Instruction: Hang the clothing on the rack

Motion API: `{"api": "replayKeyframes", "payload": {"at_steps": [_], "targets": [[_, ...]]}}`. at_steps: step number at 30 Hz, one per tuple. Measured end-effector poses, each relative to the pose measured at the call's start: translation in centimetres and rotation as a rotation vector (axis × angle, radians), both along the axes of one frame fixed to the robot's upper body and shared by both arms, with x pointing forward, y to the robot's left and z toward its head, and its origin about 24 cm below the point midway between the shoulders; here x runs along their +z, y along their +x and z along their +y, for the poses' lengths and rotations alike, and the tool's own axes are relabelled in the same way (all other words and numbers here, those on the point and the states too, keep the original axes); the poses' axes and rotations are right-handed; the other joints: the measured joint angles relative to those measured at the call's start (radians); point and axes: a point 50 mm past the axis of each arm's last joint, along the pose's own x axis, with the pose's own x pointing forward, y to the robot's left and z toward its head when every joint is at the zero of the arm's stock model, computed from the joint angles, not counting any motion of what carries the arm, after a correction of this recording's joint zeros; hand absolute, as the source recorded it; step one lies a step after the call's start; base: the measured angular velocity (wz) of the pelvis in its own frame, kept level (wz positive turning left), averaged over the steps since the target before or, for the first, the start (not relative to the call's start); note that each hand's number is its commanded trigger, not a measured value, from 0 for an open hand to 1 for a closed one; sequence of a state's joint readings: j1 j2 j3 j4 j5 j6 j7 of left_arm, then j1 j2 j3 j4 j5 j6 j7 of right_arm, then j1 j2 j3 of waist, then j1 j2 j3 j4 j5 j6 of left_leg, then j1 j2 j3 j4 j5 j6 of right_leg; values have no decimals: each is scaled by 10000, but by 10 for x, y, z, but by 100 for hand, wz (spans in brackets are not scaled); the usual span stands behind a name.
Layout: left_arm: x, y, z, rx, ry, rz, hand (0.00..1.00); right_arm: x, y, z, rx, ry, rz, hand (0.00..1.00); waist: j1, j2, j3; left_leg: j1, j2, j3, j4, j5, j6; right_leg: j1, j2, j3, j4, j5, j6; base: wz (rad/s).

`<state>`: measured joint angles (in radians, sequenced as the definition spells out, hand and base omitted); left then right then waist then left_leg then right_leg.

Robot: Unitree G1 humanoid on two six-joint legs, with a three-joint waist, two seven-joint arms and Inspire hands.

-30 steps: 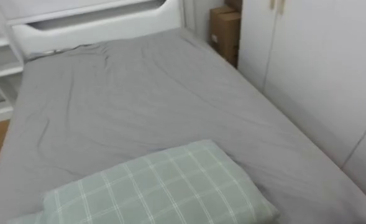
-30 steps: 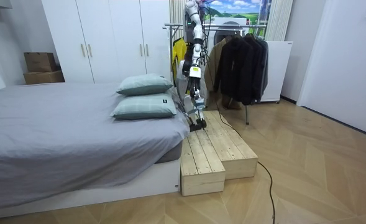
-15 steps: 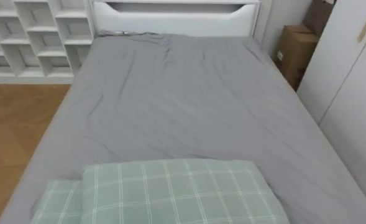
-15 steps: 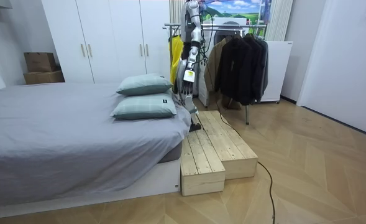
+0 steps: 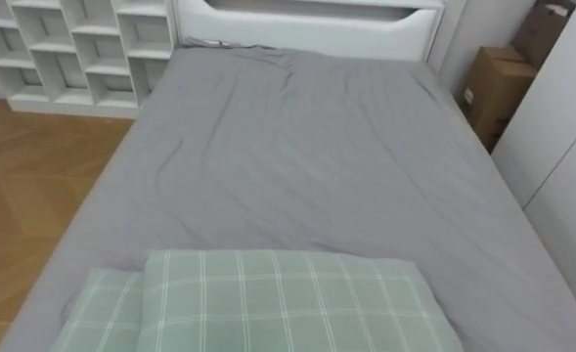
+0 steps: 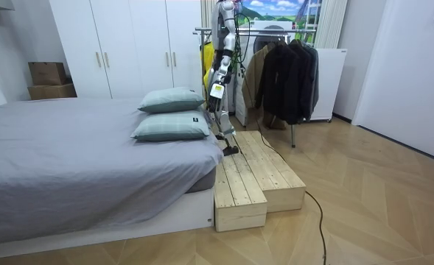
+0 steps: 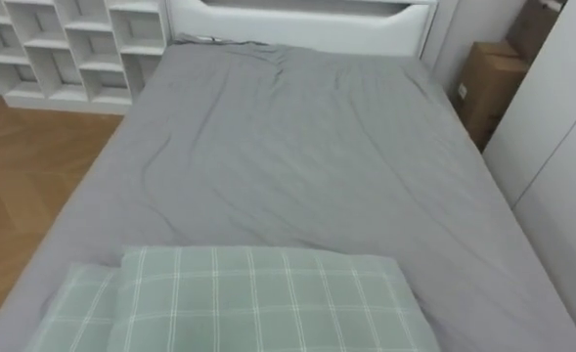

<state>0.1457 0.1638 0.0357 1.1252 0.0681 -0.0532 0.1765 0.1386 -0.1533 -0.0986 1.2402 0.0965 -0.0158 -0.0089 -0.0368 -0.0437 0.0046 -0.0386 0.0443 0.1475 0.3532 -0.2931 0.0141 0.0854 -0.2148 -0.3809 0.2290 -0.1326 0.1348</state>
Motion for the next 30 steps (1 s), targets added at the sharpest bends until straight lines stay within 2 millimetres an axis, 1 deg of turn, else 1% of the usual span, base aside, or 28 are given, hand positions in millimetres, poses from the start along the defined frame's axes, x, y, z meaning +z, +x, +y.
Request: {"api": "replayKeyframes", "payload": {"at_steps": [1, 6, 9, 10, 11, 13, 15, 17, 22, 30], "targets": [[0, -3, 0, 66, -58, 84, 0, 0, 0, 0, -16, 47, 42, 0, 37, 9, -2, 8, 2, 6, -17, 10, -16, 21, 58, 195, -140, 12, 13, -4], [-2, -15, 2, 268, -142, 582, 0, 0, -2, 0, -183, 197, 161, 0, 42, 100, 0, -13, 39, -19, -179, 102, -159, 132, 231, 517, -590, 14, 19, 1], [-4, -18, 0, 278, -310, 845, 0, -1, -5, 0, -288, 428, 256, 0, -30, 95, 6, 47, 49, -142, -318, 208, -265, 274, 310, 493, -800, -6, 47, 11], [-4, -19, -1, 281, -363, 890, 0, -1, -4, -1, -322, 475, 242, 0, -34, 132, 34, 124, 76, -140, -400, 240, -303, 317, 343, 494, -800, -11, 51, 0], [-4, -19, -1, 284, -373, 908, 0, -1, -5, -1, -359, 495, 251, 0, -44, 147, 42, 168, 95, -138, -445, 253, -322, 344, 365, 492, -800, -11, 51, 0], [-5, -18, -1, 278, -383, 928, 0, -1, -11, -1, -779, 665, 343, 0, -109, 144, 57, 268, 143, -155, -543, 299, -392, 422, 425, 515, -800, -41, 33, 0], [-5, -16, -1, 232, -388, 904, 0, -2, -13, 0, -1179, 786, 299, 0, -146, 128, 65, 277, 144, -194, -572, 316, -418, 447, 435, 496, -800, -79, 32, 5], [-5, -16, -2, 179, -387, 933, 0, -2, -15, 2, -1512, 882, 279, 0, -204, 133, 64, 297, 142, -200, -647, 361, -428, 436, 437, 486, -801, -80, 32, 2], [-5, -17, -1, 119, -346, 982, 0, -3, -14, 3, -1612, 948, 225, 0, -370, 128, 60, 302, 138, -221, -679, 383, -428, 438, 443, 489, -799, -79, 32, 0], [-5, -19, 0, 25, -323, 1122, 0, -3, -17, 4, -1780, 1120, 270, 0, -401, 145, 52, 453, 136, -199, -857, 436, -448, 490, 445, 511, -798, -78, 31, 0]]}}
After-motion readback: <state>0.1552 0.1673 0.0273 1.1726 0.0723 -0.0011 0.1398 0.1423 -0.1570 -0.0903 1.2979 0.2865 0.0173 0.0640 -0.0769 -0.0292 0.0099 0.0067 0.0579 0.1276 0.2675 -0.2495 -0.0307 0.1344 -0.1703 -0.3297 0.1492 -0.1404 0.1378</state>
